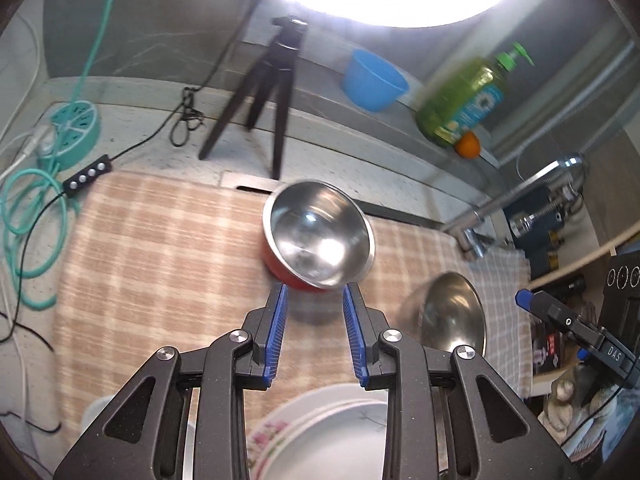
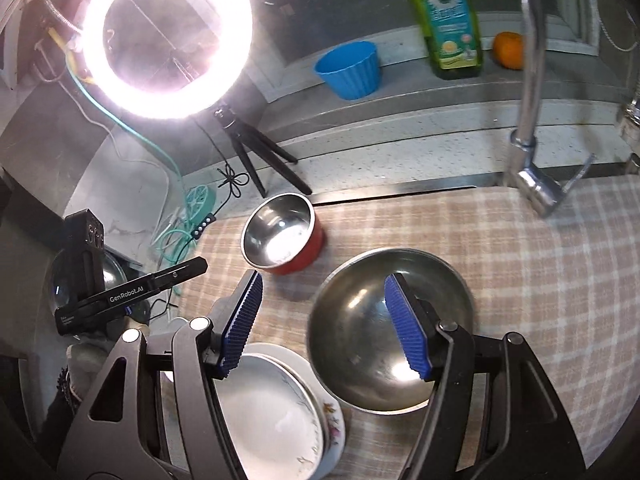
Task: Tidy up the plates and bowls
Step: 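Reach to the red-bottomed steel bowl and grasp its rim with the right gripper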
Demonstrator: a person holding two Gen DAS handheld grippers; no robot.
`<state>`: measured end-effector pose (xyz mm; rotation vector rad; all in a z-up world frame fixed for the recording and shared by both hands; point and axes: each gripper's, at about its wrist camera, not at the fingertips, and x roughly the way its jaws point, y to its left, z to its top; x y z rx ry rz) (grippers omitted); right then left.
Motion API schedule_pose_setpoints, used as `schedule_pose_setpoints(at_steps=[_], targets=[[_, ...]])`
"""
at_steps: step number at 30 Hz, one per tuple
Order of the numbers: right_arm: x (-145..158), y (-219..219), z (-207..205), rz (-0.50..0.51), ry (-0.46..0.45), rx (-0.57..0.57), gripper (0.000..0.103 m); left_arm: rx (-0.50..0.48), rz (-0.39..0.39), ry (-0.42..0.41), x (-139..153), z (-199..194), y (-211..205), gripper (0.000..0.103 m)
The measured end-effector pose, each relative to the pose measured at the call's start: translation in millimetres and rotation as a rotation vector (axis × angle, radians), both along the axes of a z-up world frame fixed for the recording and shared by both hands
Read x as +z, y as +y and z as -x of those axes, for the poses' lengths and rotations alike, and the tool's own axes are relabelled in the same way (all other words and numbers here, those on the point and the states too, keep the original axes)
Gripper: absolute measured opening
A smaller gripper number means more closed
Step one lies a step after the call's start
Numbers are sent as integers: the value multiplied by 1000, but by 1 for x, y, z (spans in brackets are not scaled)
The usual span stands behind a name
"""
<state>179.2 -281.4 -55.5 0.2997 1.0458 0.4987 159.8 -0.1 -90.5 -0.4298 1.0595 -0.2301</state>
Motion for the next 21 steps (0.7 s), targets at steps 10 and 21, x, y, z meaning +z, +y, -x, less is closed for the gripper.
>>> schedule_pose_setpoints(at_steps=[10, 21], targets=[[-31, 40, -43, -45, 114, 53, 62, 50, 44, 58, -21, -30, 22, 27], [-71, 69, -85, -12, 201, 57, 46, 38, 32, 97, -40, -60, 17, 24]])
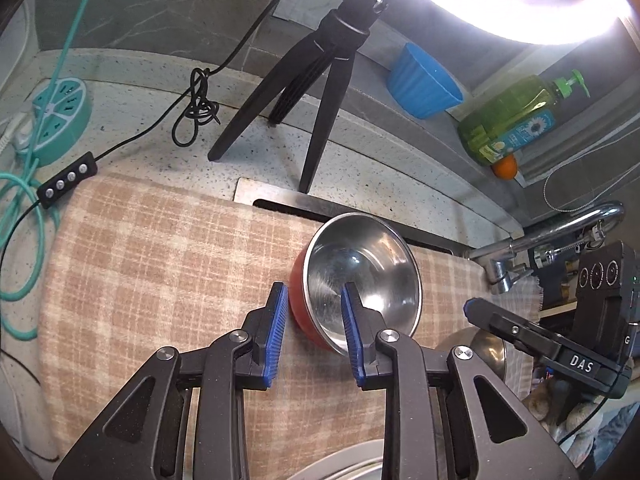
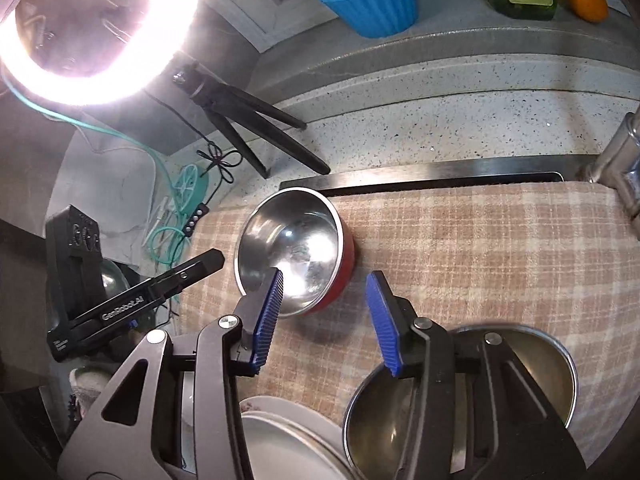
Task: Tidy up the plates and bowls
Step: 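Reach to the red-bottomed steel bowl and grasp its rim with the right gripper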
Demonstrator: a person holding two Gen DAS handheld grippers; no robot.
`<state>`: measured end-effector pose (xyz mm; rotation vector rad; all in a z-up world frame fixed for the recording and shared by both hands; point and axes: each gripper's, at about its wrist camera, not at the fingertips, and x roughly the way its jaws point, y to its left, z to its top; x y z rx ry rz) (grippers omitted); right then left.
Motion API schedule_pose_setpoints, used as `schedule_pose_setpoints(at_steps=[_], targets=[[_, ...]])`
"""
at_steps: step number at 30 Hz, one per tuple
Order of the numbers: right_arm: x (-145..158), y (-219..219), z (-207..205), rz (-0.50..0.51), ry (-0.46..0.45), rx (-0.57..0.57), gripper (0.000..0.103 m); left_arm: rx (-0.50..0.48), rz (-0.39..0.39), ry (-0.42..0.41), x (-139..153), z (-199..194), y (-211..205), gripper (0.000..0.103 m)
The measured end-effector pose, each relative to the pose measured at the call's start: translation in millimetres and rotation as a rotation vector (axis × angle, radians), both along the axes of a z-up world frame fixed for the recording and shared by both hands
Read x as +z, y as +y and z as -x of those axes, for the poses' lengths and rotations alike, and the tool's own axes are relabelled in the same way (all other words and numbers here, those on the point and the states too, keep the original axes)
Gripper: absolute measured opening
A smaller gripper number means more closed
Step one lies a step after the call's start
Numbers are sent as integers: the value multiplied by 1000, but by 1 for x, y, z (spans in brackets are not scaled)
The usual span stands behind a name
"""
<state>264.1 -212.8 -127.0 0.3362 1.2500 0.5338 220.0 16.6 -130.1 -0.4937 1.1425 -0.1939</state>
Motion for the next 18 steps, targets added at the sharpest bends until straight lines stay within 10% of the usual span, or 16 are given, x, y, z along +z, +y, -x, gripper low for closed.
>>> schedule_pose_setpoints(at_steps=[18], targets=[[-33, 25, -28, 49, 62, 37, 26, -18, 3, 57, -26, -21, -7, 14]])
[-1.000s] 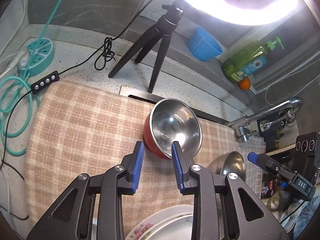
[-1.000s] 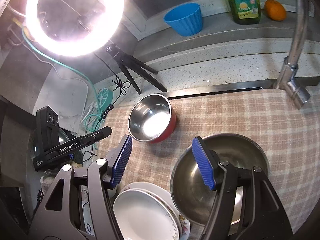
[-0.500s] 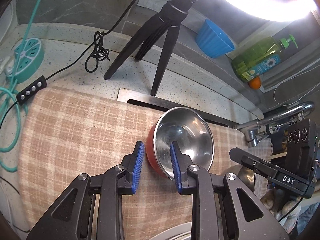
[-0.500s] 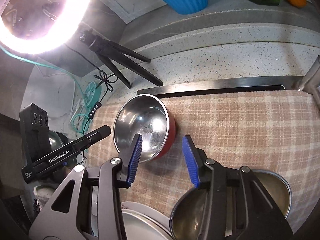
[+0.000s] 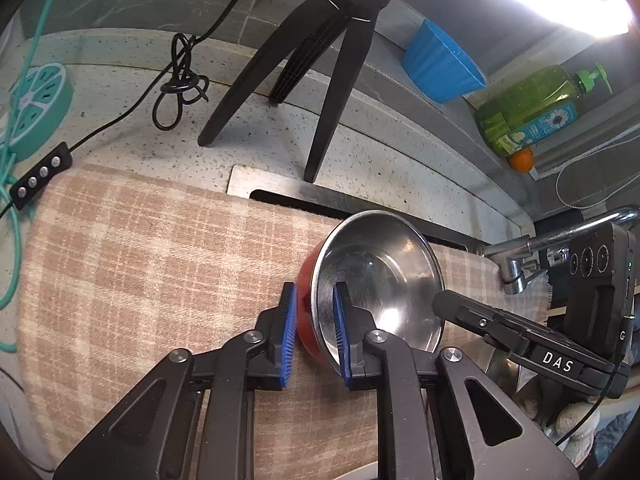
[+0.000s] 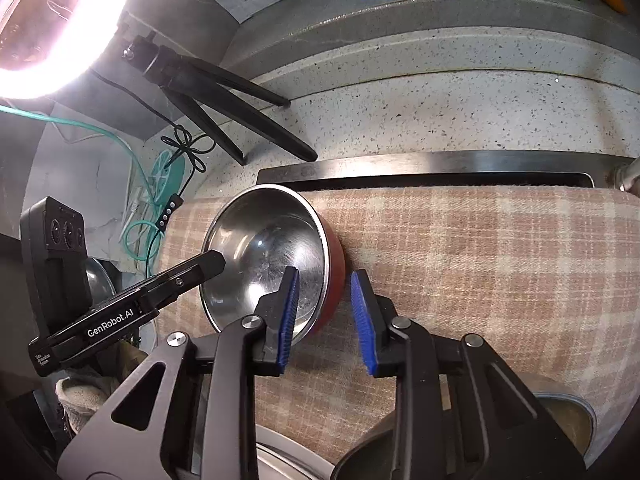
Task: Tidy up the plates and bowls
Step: 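Reach to the red-bottomed steel bowl and grasp its rim with the right gripper, then lift the red-bottomed bowl and lower it into the large steel bowl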
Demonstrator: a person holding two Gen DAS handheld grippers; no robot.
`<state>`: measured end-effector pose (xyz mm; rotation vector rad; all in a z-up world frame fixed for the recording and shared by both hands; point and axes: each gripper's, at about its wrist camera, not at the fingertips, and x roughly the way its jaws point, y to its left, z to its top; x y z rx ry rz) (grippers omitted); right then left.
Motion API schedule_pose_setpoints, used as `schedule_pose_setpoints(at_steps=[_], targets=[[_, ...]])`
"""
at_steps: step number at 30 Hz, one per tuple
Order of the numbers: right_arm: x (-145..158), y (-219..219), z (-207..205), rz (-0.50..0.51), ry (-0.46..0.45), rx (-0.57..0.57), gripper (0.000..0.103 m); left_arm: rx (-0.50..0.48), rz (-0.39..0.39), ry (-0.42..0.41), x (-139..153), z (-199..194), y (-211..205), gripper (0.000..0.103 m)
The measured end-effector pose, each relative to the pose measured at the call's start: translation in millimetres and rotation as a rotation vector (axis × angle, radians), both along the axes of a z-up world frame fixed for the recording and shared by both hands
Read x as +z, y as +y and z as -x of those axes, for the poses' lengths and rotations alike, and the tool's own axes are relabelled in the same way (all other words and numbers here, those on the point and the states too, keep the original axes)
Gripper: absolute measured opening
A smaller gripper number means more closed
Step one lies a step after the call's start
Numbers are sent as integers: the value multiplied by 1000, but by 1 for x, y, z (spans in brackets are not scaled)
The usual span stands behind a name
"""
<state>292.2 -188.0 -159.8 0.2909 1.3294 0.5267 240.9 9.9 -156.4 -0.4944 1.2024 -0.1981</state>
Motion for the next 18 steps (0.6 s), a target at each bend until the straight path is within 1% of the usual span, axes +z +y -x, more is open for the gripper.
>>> schedule_pose_setpoints(at_steps=[4, 8, 18], targets=[[-5, 5, -1, 7, 7, 13, 17, 4, -7, -3, -1, -2, -1, 12], [-6, 5, -1, 16, 1, 11, 13, 0, -15, -4, -1, -1, -1, 9], [1, 2, 6, 11, -21, 6, 12, 4, -16, -12, 5, 5, -3, 9]])
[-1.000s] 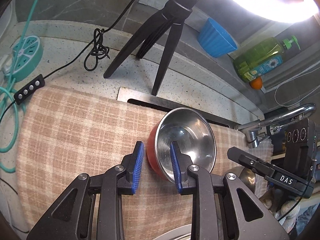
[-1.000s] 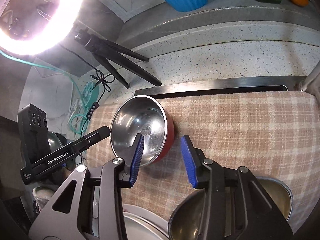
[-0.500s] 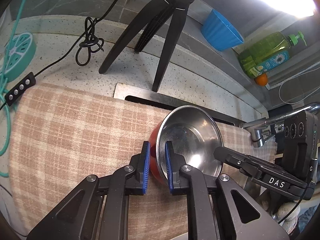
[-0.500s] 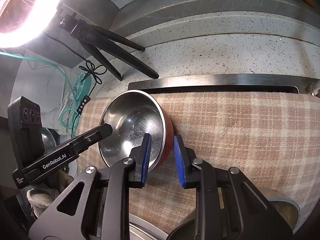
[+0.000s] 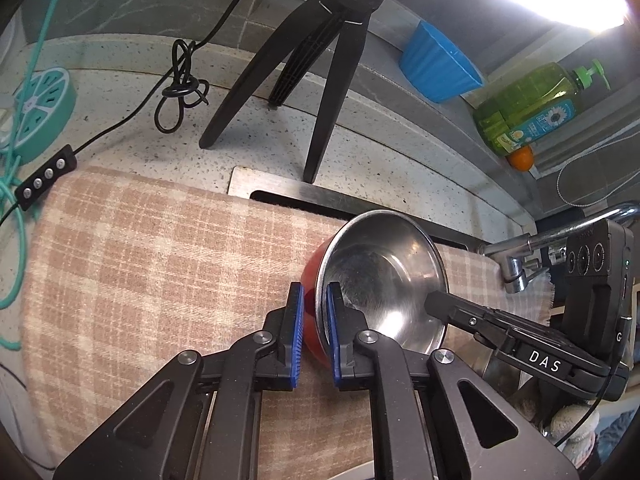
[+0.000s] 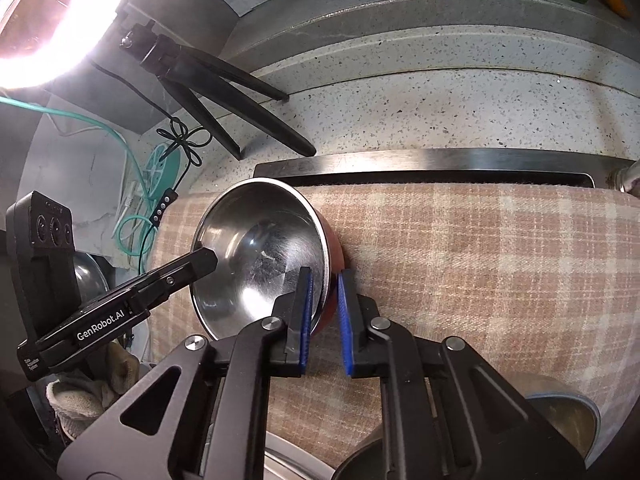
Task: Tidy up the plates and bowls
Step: 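Lift the red-bottomed bowl and lower it into the large steel bowl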
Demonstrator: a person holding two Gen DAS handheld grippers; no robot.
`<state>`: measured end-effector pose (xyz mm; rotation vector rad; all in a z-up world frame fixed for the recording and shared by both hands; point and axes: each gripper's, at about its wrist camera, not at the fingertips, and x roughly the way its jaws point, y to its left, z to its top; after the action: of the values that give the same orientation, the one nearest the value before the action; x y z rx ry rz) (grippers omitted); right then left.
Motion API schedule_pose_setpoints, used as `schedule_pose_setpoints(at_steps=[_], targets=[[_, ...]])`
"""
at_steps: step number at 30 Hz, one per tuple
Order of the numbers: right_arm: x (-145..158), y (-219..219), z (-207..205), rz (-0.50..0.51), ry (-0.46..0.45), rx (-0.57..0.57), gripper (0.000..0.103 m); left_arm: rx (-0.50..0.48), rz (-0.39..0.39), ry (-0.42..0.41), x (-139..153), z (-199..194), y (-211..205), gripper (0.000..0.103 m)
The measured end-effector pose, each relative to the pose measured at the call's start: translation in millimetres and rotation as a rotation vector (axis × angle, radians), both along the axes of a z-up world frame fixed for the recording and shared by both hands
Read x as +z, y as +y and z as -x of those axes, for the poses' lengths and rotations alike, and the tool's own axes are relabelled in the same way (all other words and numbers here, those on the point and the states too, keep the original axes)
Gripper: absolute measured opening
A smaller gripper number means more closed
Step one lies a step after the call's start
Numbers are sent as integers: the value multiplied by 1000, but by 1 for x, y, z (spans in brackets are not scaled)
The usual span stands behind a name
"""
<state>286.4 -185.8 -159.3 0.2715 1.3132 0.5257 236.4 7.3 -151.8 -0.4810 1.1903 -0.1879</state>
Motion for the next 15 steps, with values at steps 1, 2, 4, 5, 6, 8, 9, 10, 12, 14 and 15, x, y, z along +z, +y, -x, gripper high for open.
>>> schedule_pose_setpoints(at_steps=[1, 2, 4, 5, 6, 8, 9, 10, 12, 14, 15], targets=[[2, -1, 2, -1, -5, -1, 12, -1, 1, -3, 1, 1, 1, 9], [4, -1, 3, -3, -8, 0, 12, 1, 3, -7, 3, 3, 1, 9], [8, -2, 7, -4, -17, 1, 12, 1, 1, -17, 8, 6, 1, 9], [11, -3, 9, -5, -25, 3, 12, -1, -1, -23, 11, 8, 0, 9], [14, -4, 12, -8, -31, 2, 12, -3, -2, -29, 13, 9, -1, 9], [19, -8, 17, -20, -37, -5, 12, -7, -1, -43, 20, 14, -1, 9], [22, -9, 19, -26, -40, -6, 12, -10, -2, -49, 22, 16, -2, 9], [25, -12, 22, -32, -44, -8, 12, -13, -3, -55, 25, 18, -2, 9], [31, -15, 28, -37, -54, -11, 12, -18, 2, -67, 31, 23, -3, 9], [37, -20, 34, -43, -64, -14, 12, -24, 5, -81, 37, 27, -6, 9], [40, -22, 38, -46, -70, -18, 12, -27, 6, -88, 40, 30, -7, 9]])
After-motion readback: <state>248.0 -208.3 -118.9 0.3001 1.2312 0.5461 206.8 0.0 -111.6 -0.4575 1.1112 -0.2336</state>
